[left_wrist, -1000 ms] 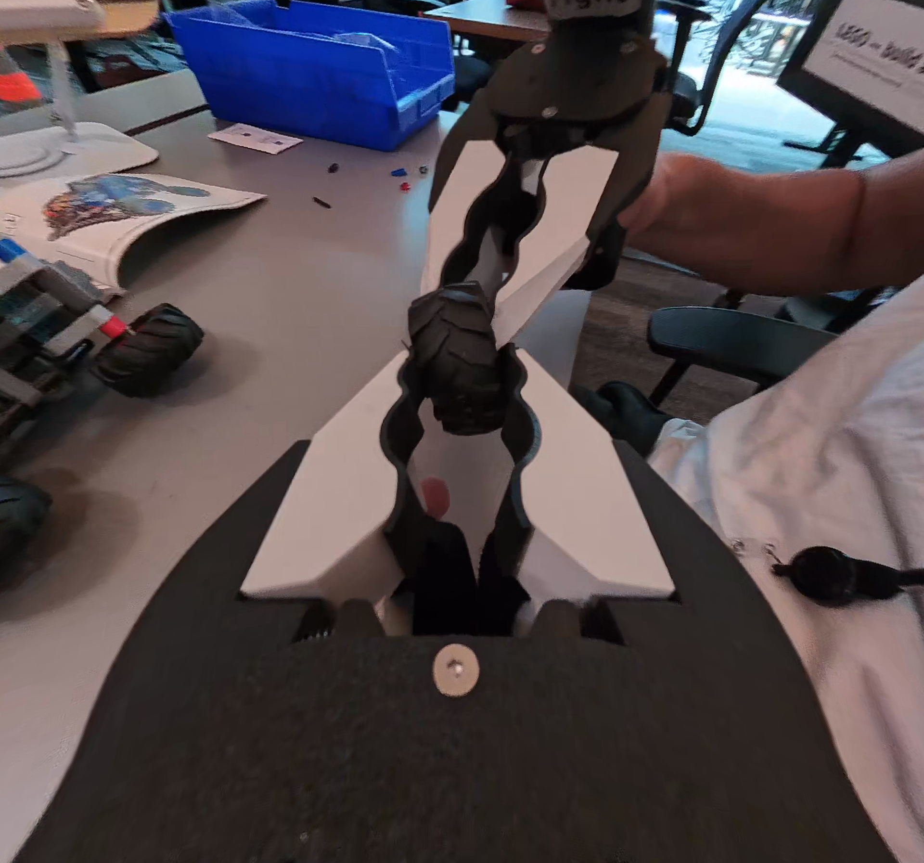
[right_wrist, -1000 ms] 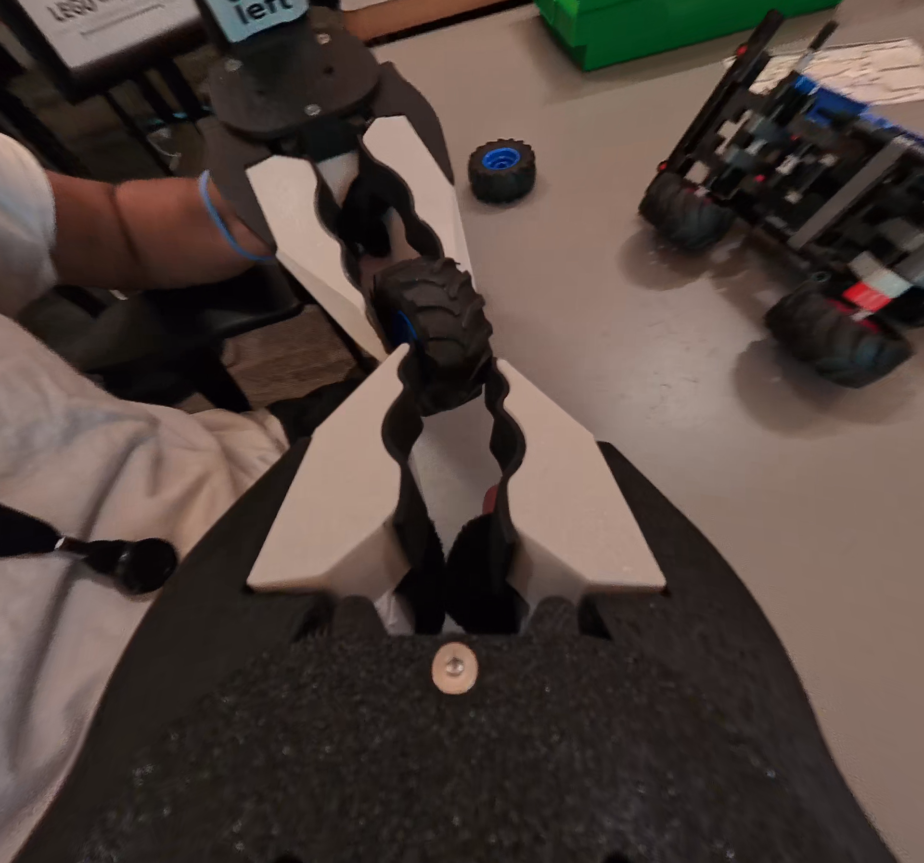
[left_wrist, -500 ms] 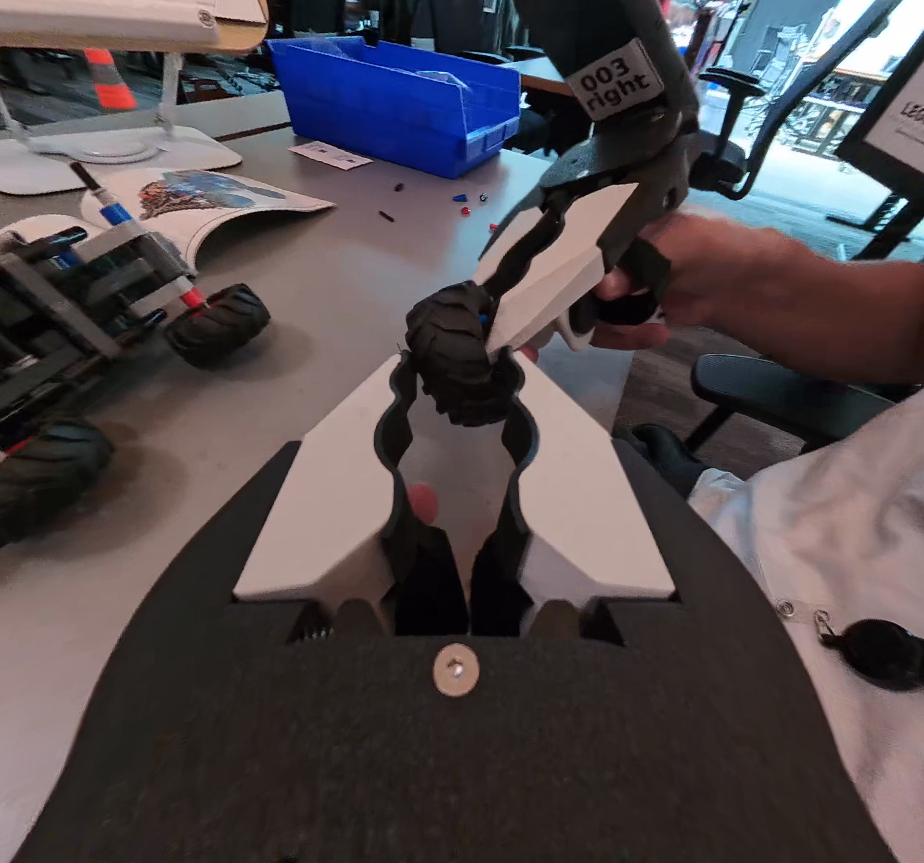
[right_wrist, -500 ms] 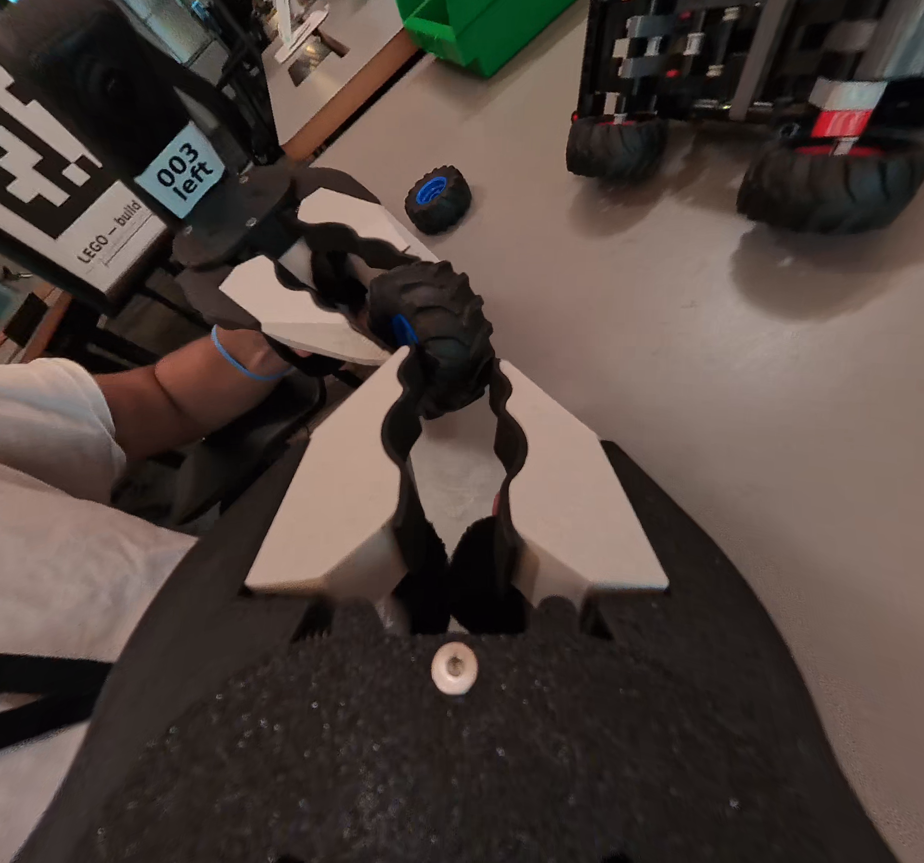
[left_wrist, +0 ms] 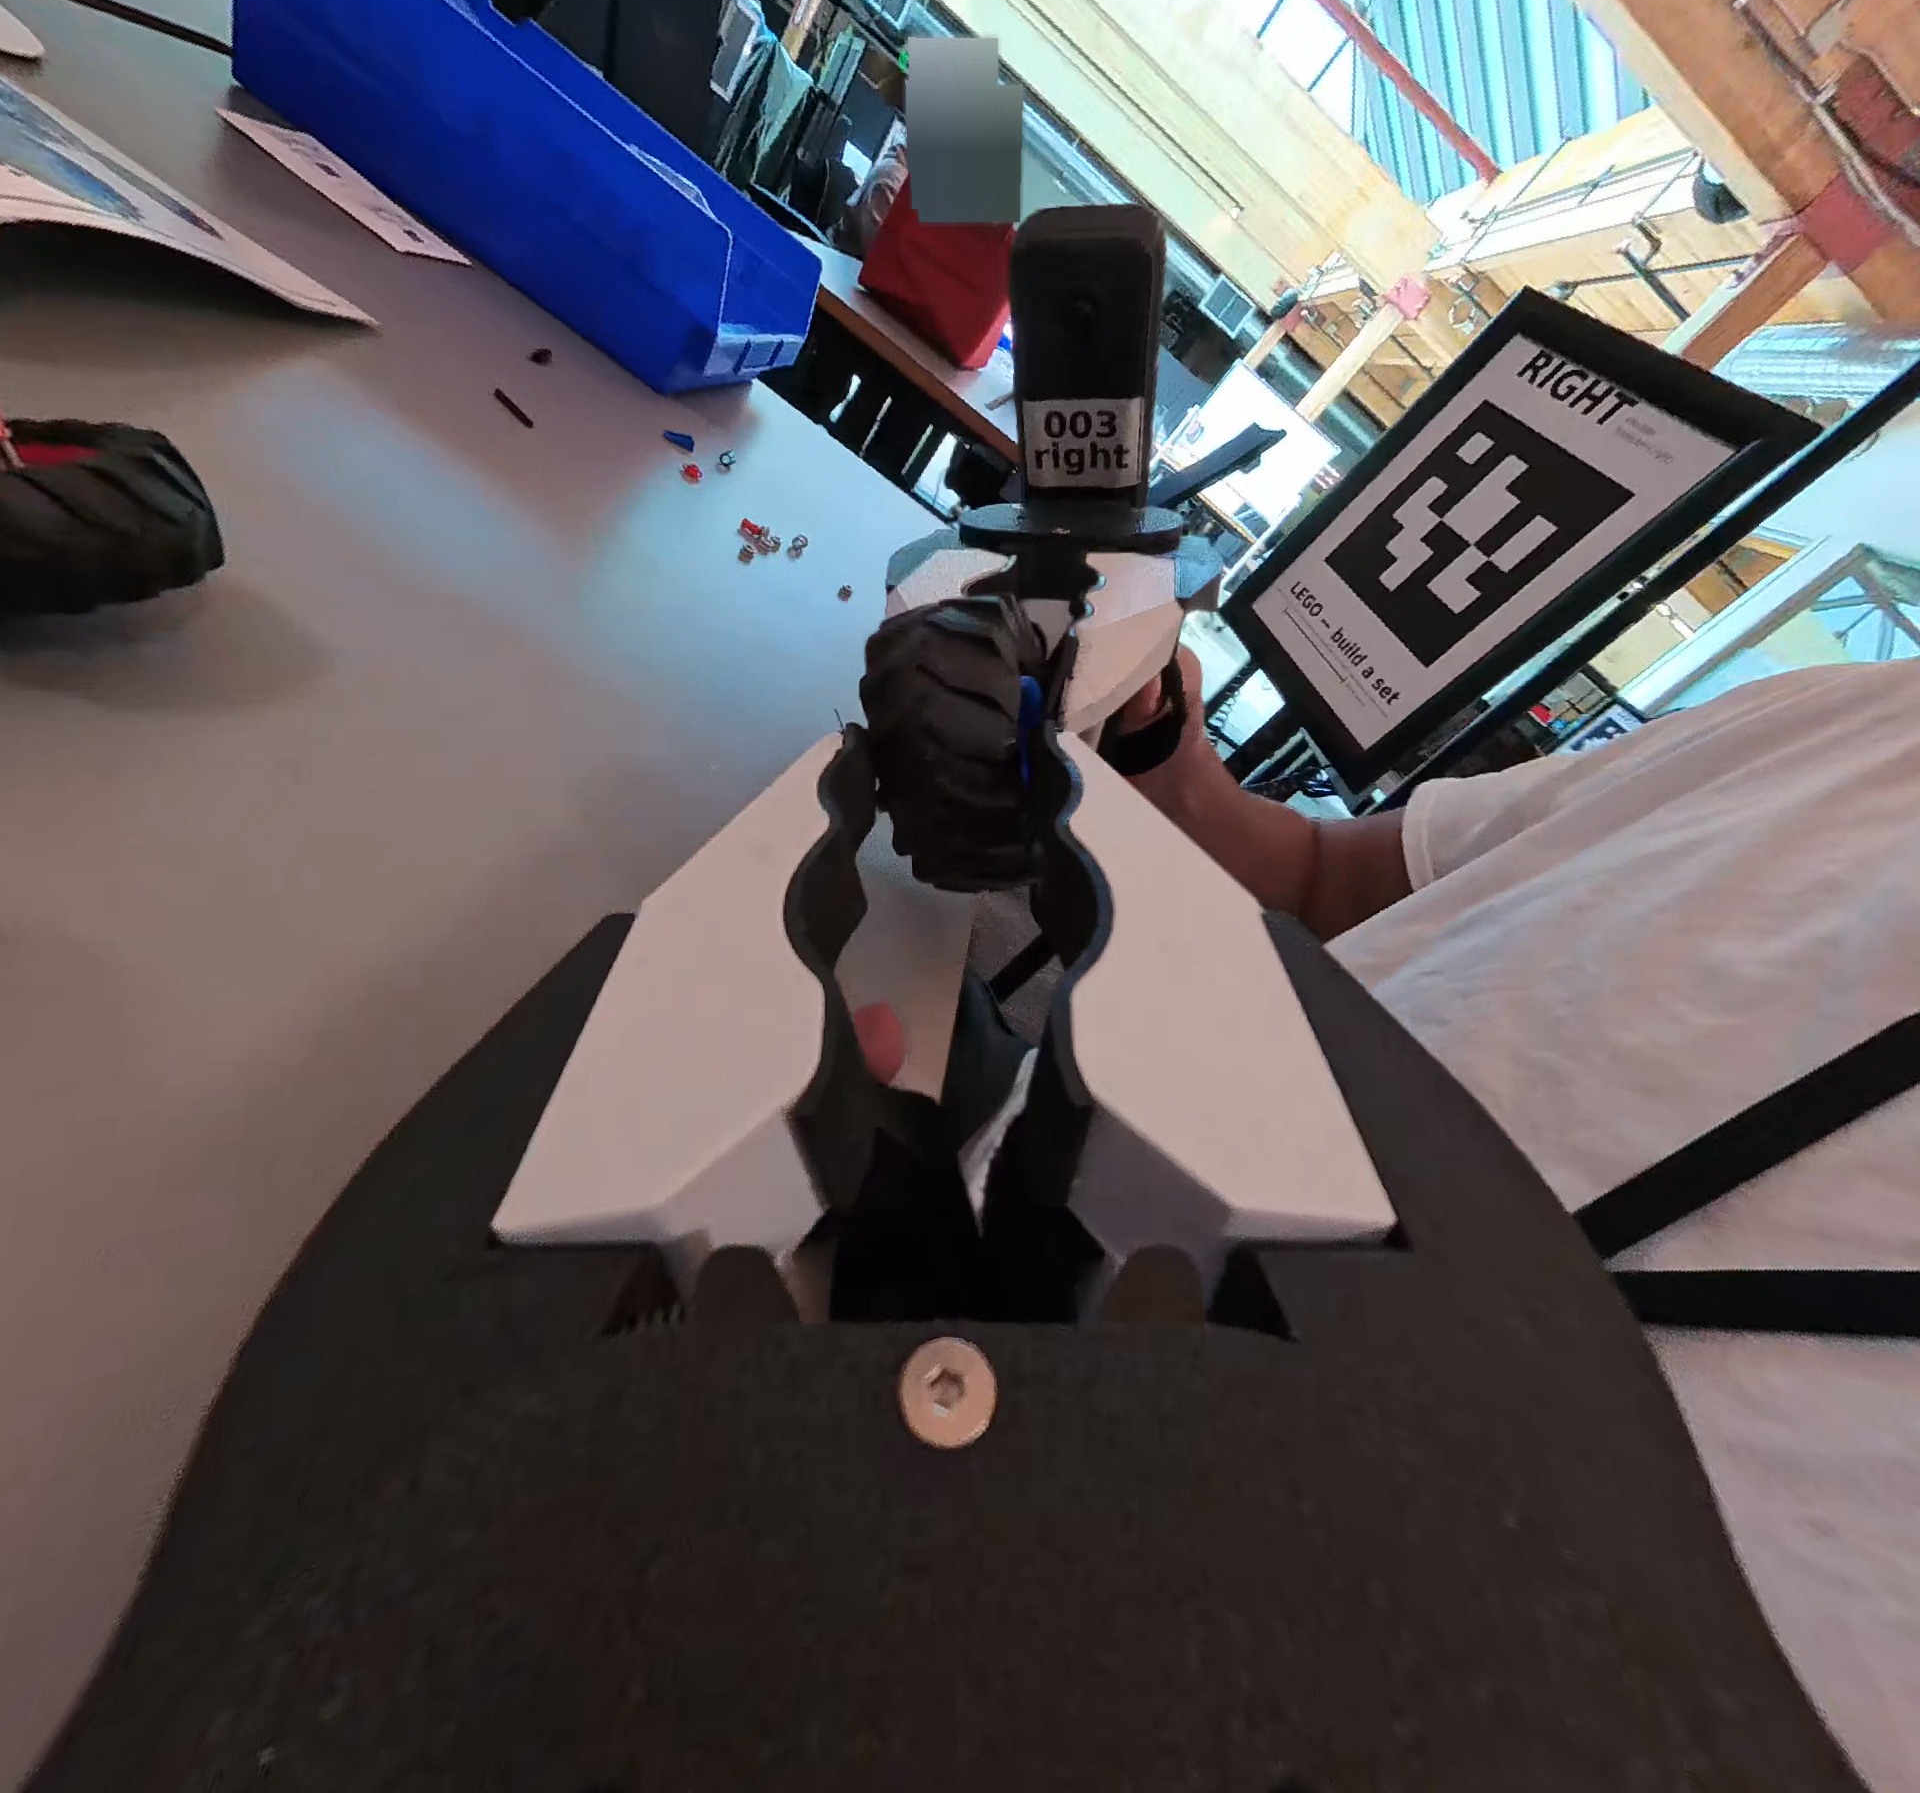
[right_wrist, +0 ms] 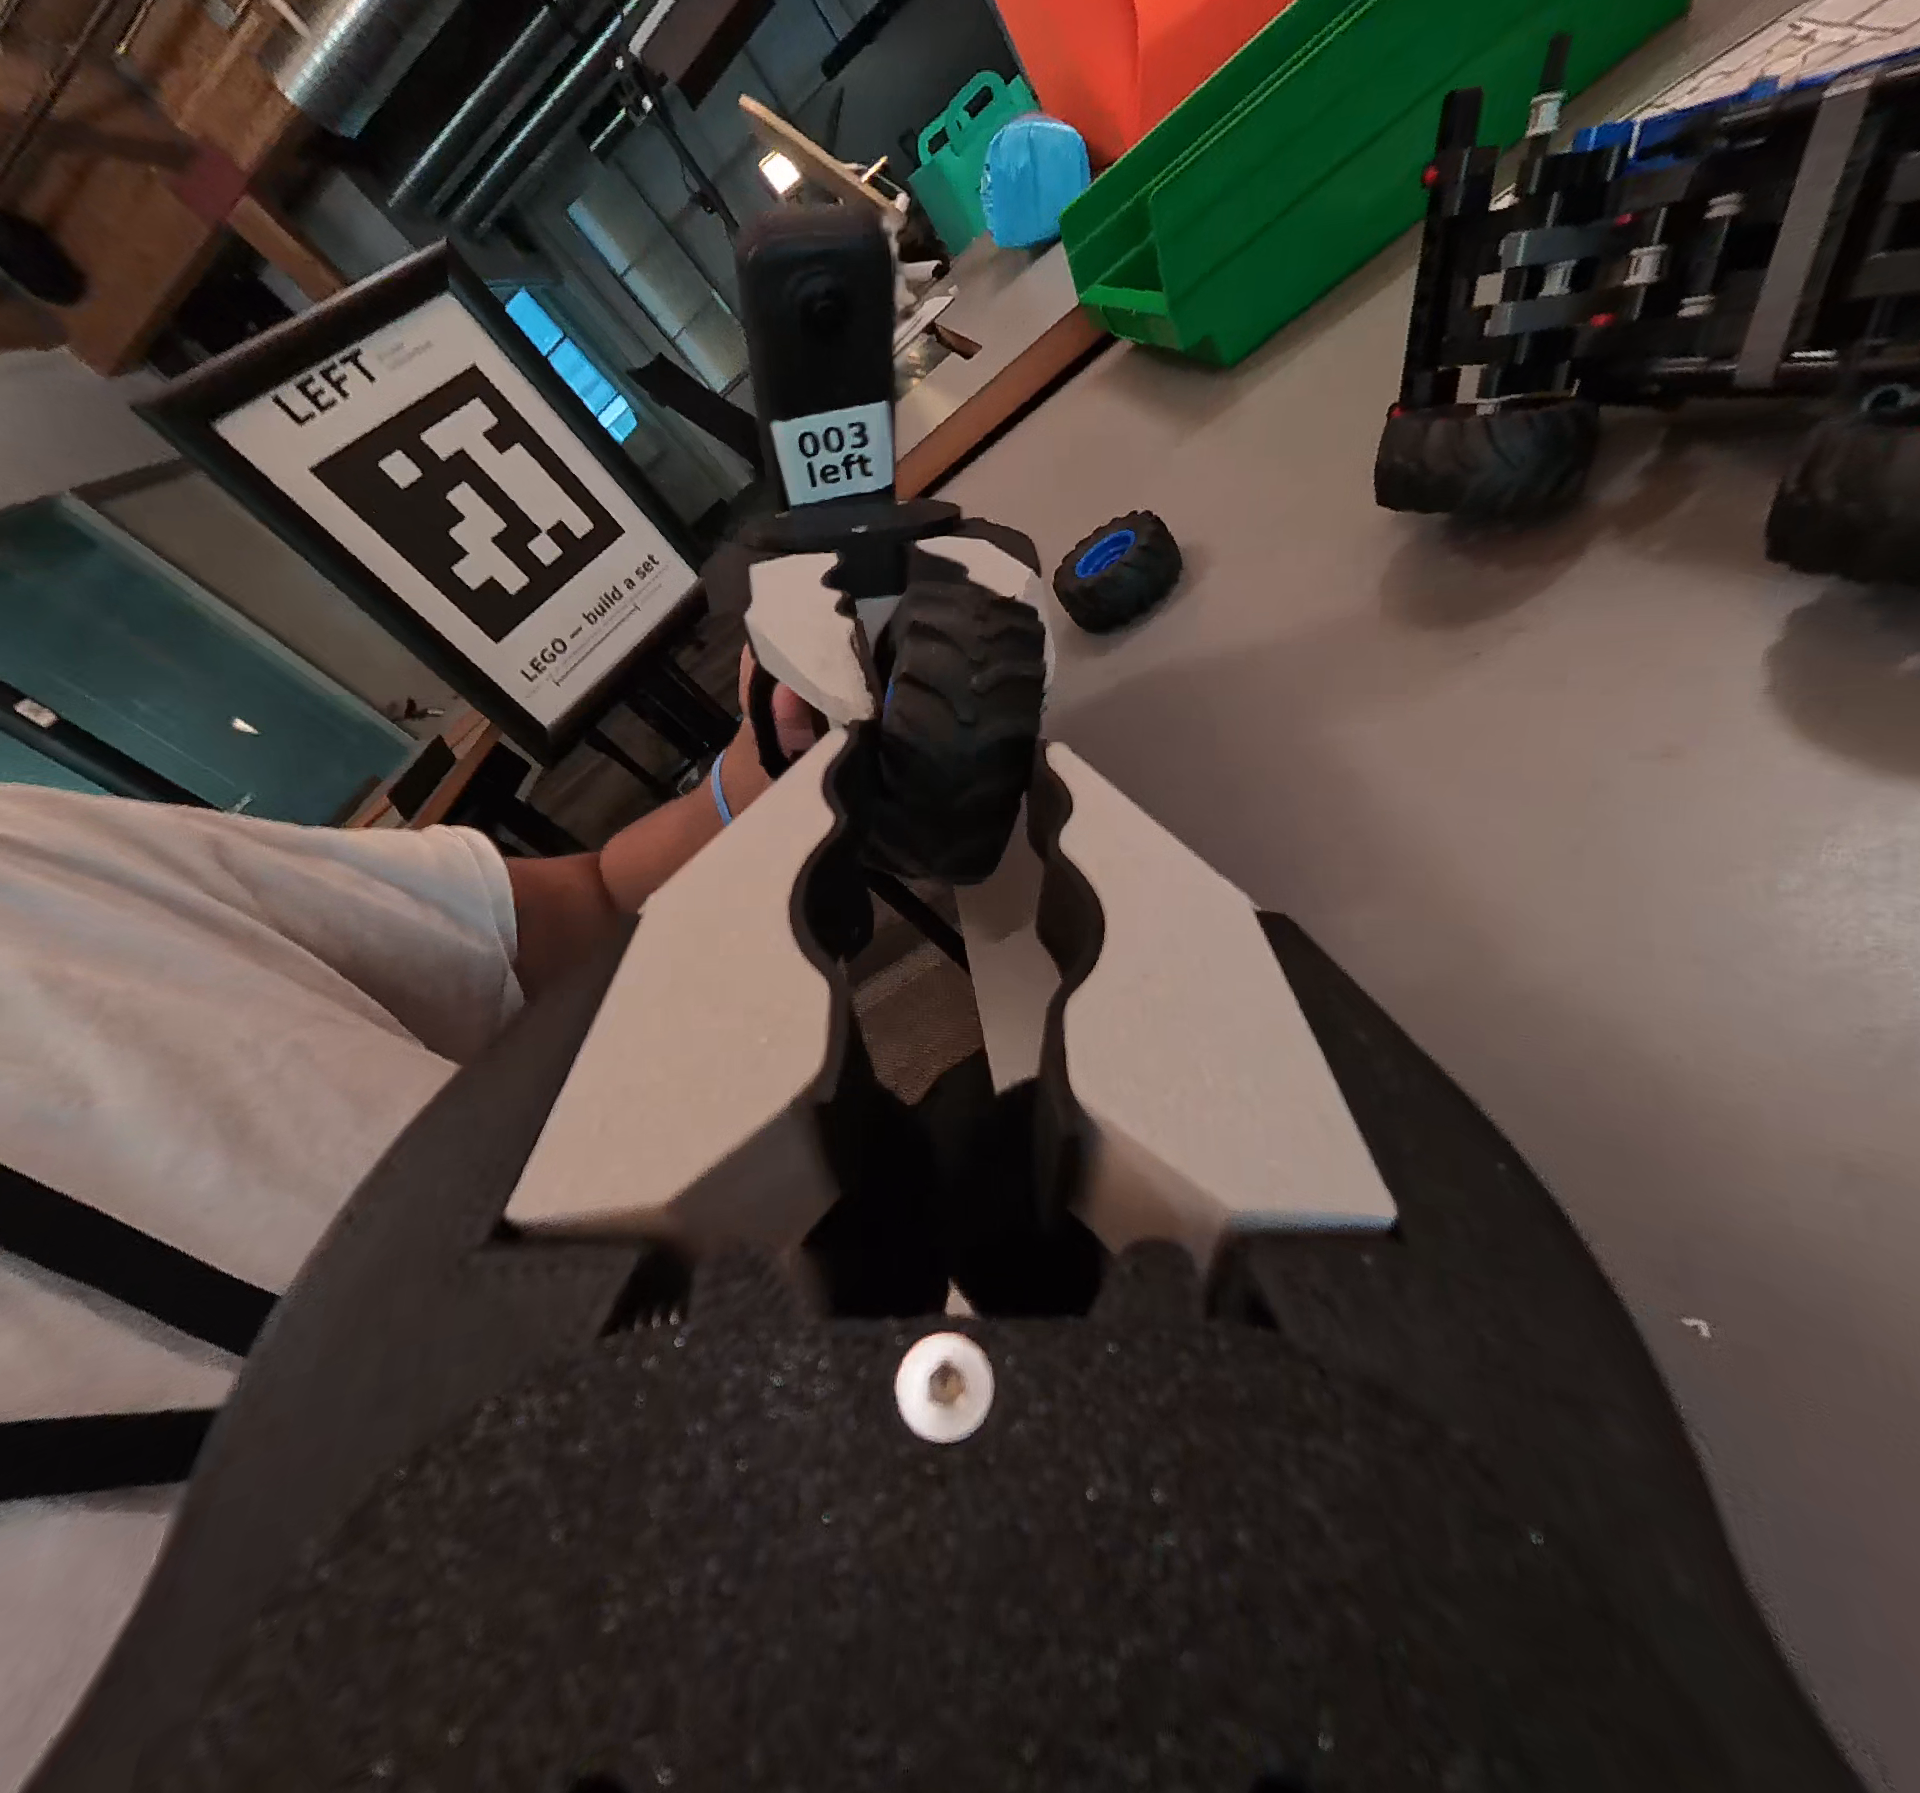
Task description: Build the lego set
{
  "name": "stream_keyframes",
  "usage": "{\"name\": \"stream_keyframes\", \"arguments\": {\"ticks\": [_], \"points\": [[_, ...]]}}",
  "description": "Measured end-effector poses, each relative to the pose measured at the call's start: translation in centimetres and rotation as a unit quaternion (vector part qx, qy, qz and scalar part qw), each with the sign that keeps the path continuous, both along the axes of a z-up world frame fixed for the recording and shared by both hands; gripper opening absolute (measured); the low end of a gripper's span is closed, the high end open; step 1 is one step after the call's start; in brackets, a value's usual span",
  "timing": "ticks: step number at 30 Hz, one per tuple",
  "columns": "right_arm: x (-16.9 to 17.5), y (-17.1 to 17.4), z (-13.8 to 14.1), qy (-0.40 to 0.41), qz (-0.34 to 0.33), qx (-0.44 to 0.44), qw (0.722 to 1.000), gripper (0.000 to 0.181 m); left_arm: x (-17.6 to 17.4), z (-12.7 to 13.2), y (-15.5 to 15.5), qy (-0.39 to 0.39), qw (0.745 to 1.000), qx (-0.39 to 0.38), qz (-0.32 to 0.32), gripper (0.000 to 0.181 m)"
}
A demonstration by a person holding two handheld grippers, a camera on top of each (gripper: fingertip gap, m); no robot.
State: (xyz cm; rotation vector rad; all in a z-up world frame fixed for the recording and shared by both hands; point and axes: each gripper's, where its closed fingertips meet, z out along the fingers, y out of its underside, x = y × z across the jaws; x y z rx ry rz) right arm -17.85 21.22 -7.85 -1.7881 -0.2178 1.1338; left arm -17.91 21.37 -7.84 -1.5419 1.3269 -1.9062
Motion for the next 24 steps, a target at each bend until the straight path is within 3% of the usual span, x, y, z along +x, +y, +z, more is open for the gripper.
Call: {"name": "stream_keyframes", "arguments": {"ticks": [3,5,9,11,16,24], "points": [[0.5,0.5,0.1,0.018,-0.017,-0.016,1.000,0.027,0.3,-0.5,0.4,-0.003,0.998,0.056,0.038,0.031],[0.4,0.4,-0.5,-0.017,-0.013,-0.008,1.000,0.027,0.4,-1.0,0.5,0.007,0.996,0.076,0.050,0.030],[0.4,0.4,-1.3,-0.170,-0.035,0.062,0.983,0.030,0.5,-0.8,1.0,0.008,0.996,0.049,0.070,0.025],[0.6,0.4,-0.9,-0.203,-0.051,0.086,0.974,0.031,0.6,-0.6,0.6,-0.005,0.994,0.071,0.079,0.025],[0.5,-0.1,-0.4,-0.169,-0.050,0.058,0.983,0.026,0.5,-0.5,0.0,-0.009,0.993,0.098,0.071,0.024],[0.0,-1.4,0.8,0.008,0.041,0.011,0.999,0.024,0.1,0.2,-1.8,-0.037,0.997,0.071,0.021,0.025]]}}
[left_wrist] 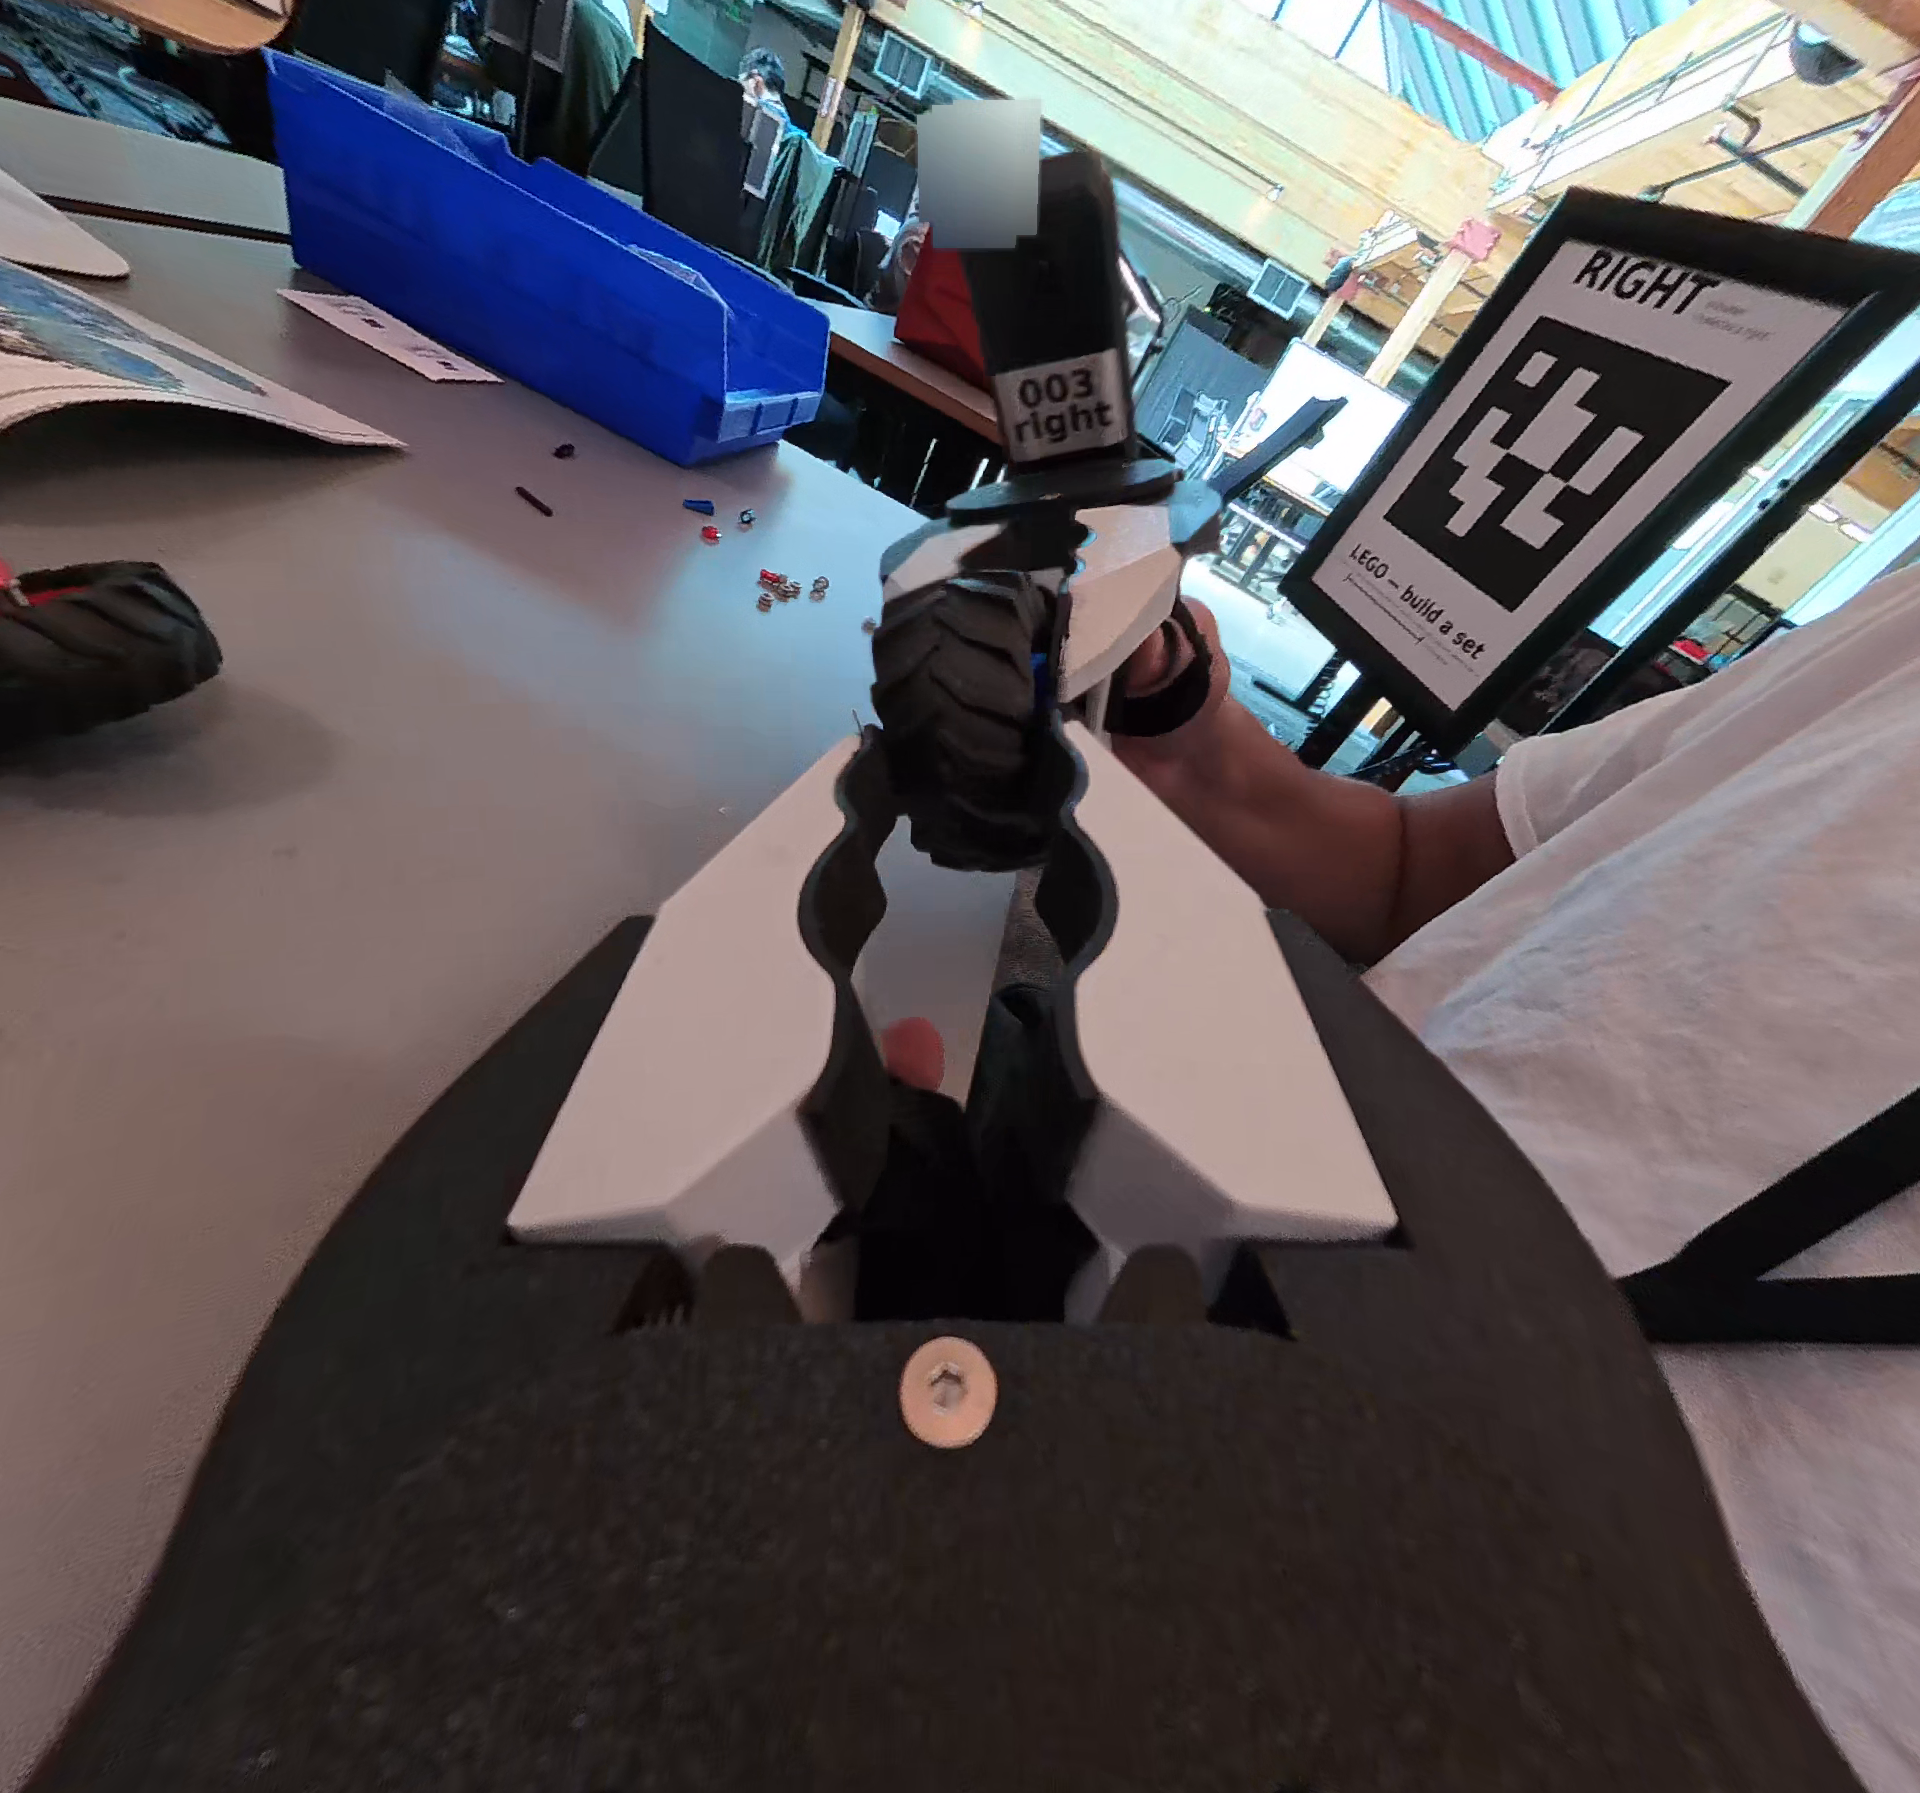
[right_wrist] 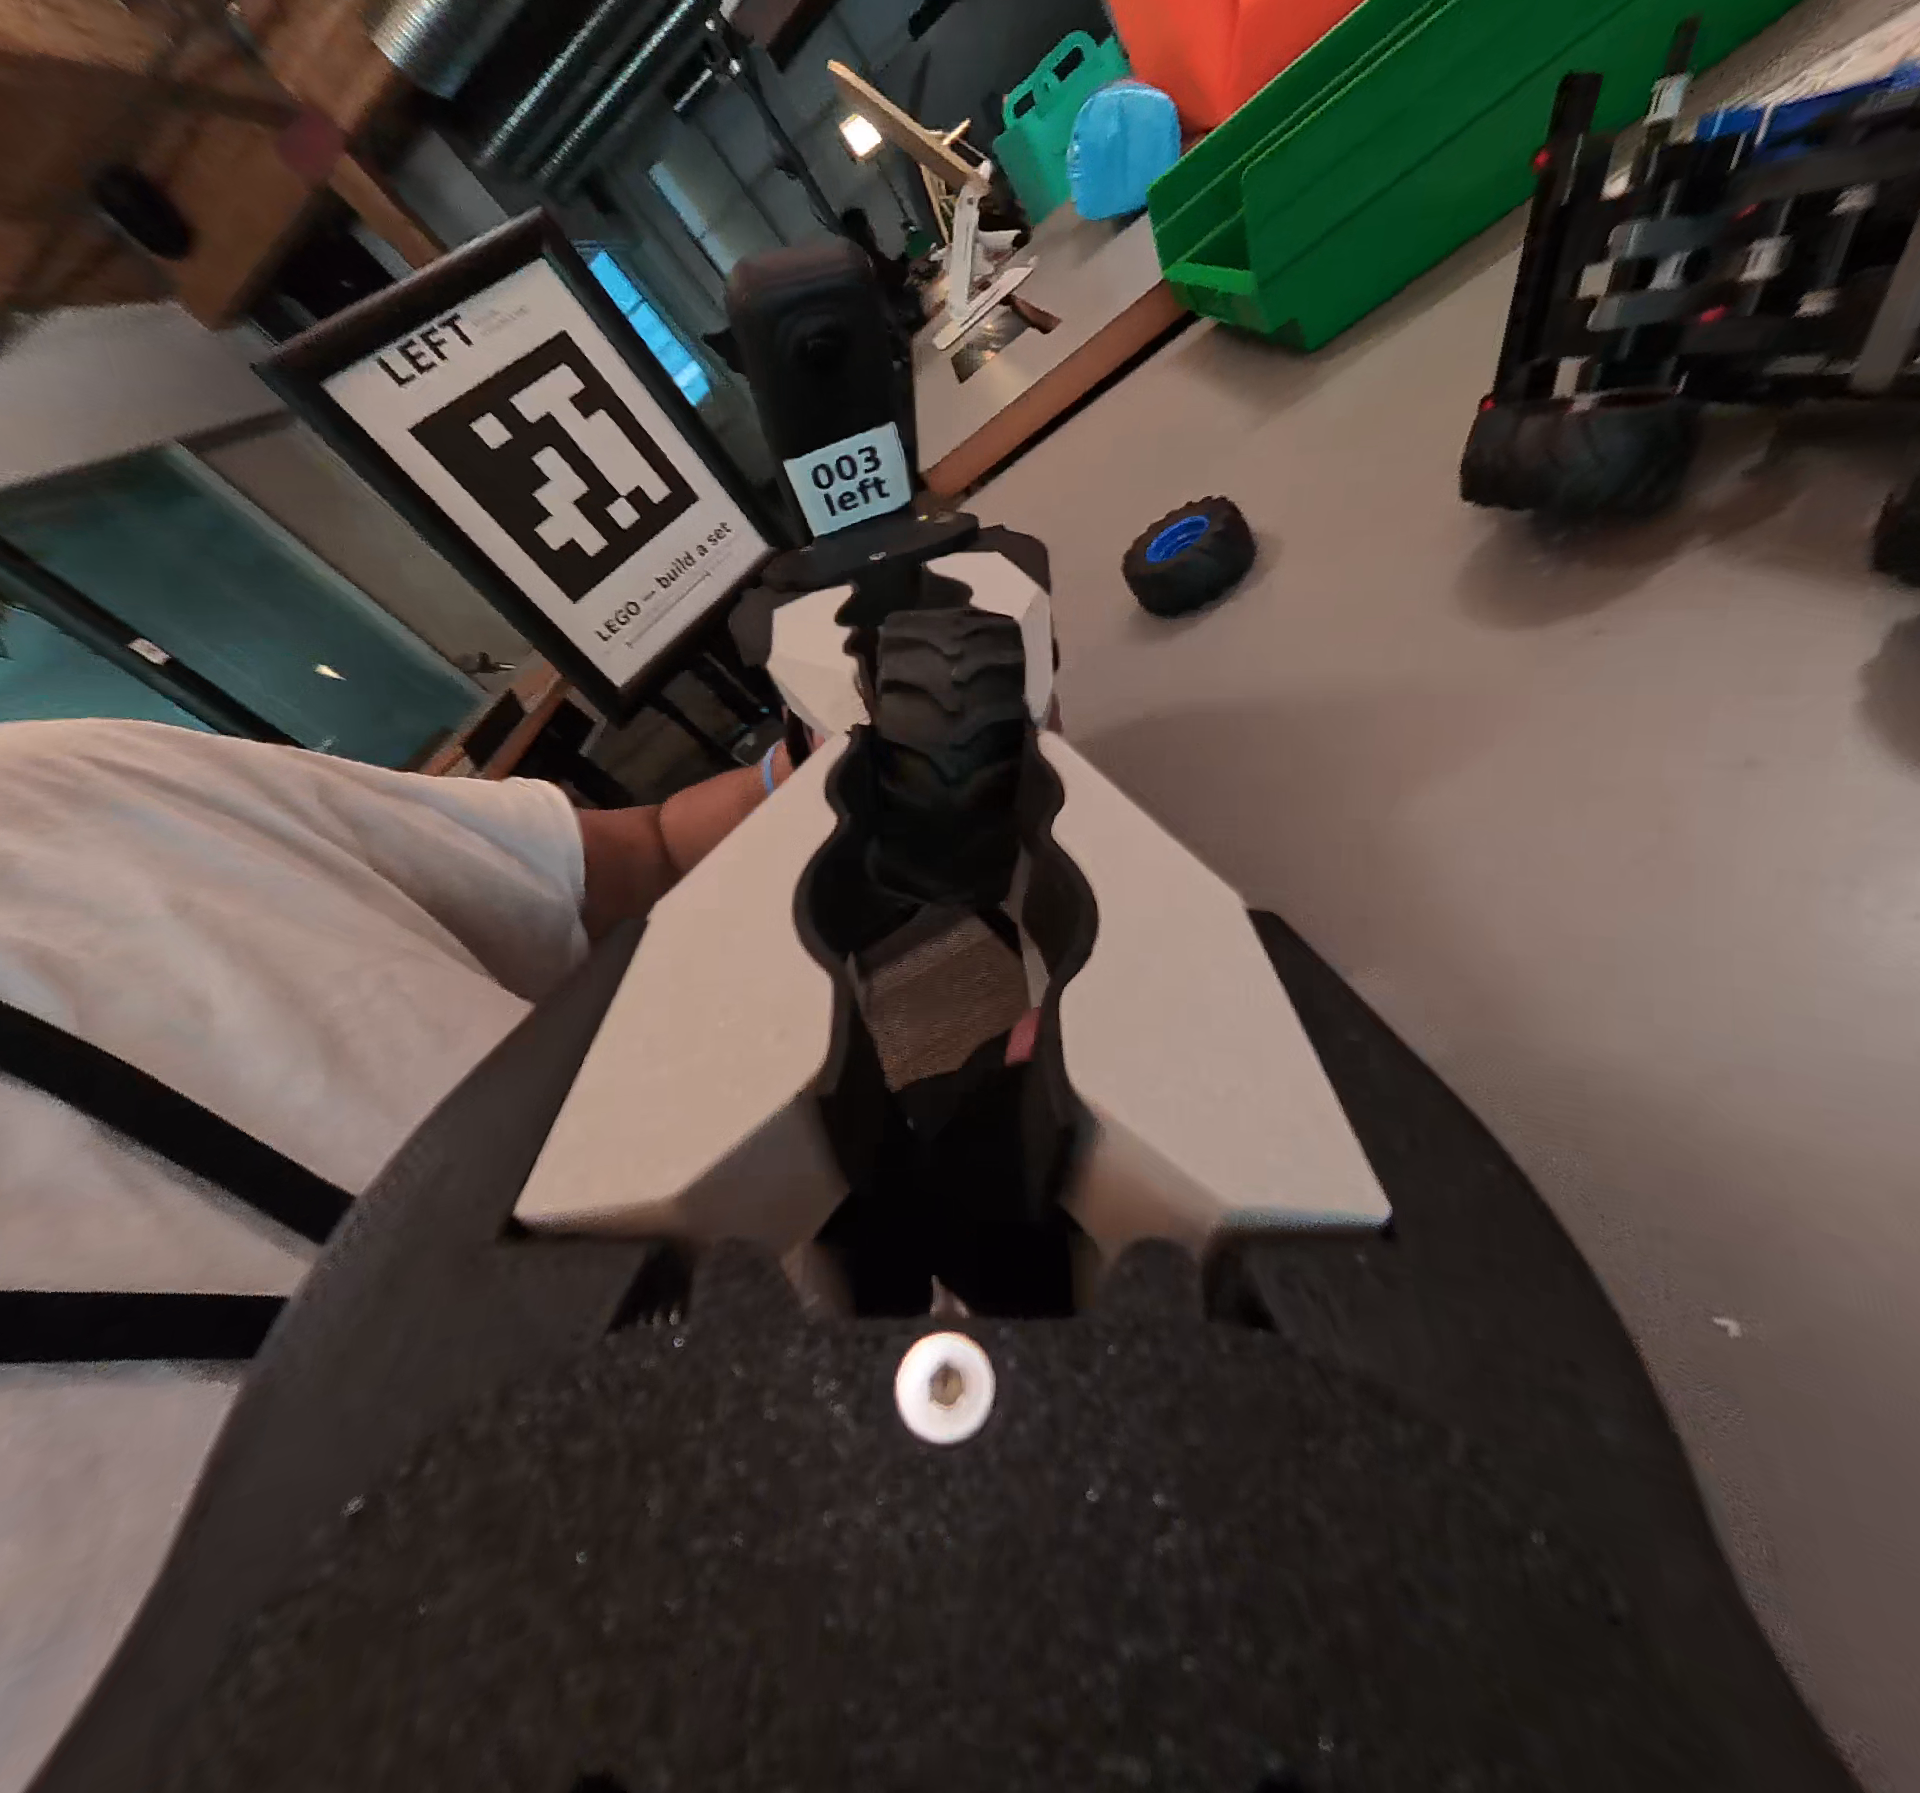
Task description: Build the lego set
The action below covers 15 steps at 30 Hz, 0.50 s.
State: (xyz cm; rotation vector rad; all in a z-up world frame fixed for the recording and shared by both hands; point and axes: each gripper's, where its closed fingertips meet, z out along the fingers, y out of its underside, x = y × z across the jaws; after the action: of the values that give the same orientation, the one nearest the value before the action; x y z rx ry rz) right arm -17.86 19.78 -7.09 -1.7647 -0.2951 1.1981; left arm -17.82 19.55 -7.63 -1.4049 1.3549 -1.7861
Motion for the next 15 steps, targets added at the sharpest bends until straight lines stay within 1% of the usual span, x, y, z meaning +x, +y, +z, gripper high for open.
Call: {"name": "stream_keyframes", "arguments": {"ticks": [2,3,5,7,9,10,11,12,13,14,15], "points": [[-0.3,-0.4,-0.2,0.034,0.027,-0.019,0.999,0.024,-0.1,0.2,-0.2,-0.005,1.000,-0.004,-0.011,0.025],[-0.6,-0.6,0.0,0.067,0.048,-0.035,0.996,0.024,-0.3,0.5,-0.4,-0.011,1.000,-0.009,-0.021,0.025],[-0.9,-0.7,0.0,0.116,0.072,-0.053,0.989,0.024,-0.4,0.6,-0.3,-0.010,1.000,-0.007,-0.028,0.025],[-1.3,-0.9,0.1,0.162,0.098,-0.073,0.979,0.023,-0.6,0.7,-0.4,-0.007,0.999,-0.024,-0.043,0.025],[-1.3,-0.7,0.1,0.172,0.099,-0.076,0.977,0.023,-0.7,0.3,-0.2,-0.004,0.999,-0.028,-0.045,0.025],[-1.0,-0.3,-0.1,0.159,0.081,-0.068,0.982,0.025,-0.6,0.0,0.1,0.002,0.999,-0.023,-0.035,0.025],[-0.6,0.3,-0.3,0.124,0.046,-0.046,0.990,0.026,-0.4,-0.3,0.5,0.009,1.000,-0.015,-0.022,0.025],[-0.4,0.8,-0.5,0.064,0.011,-0.010,0.998,0.027,-0.3,-0.5,0.8,0.009,1.000,-0.001,-0.010,0.026],[-0.2,1.0,-0.6,-0.011,-0.018,0.034,0.999,0.027,-0.2,-0.7,0.9,0.005,1.000,0.017,0.001,0.026],[0.0,1.0,-0.7,-0.090,-0.043,0.079,0.992,0.029,-0.1,-0.7,1.0,0.002,0.999,0.036,0.014,0.025],[0.2,1.0,-0.5,-0.156,-0.064,0.117,0.979,0.030,-0.1,-0.5,1.1,-0.007,0.998,0.058,0.030,0.026]]}}
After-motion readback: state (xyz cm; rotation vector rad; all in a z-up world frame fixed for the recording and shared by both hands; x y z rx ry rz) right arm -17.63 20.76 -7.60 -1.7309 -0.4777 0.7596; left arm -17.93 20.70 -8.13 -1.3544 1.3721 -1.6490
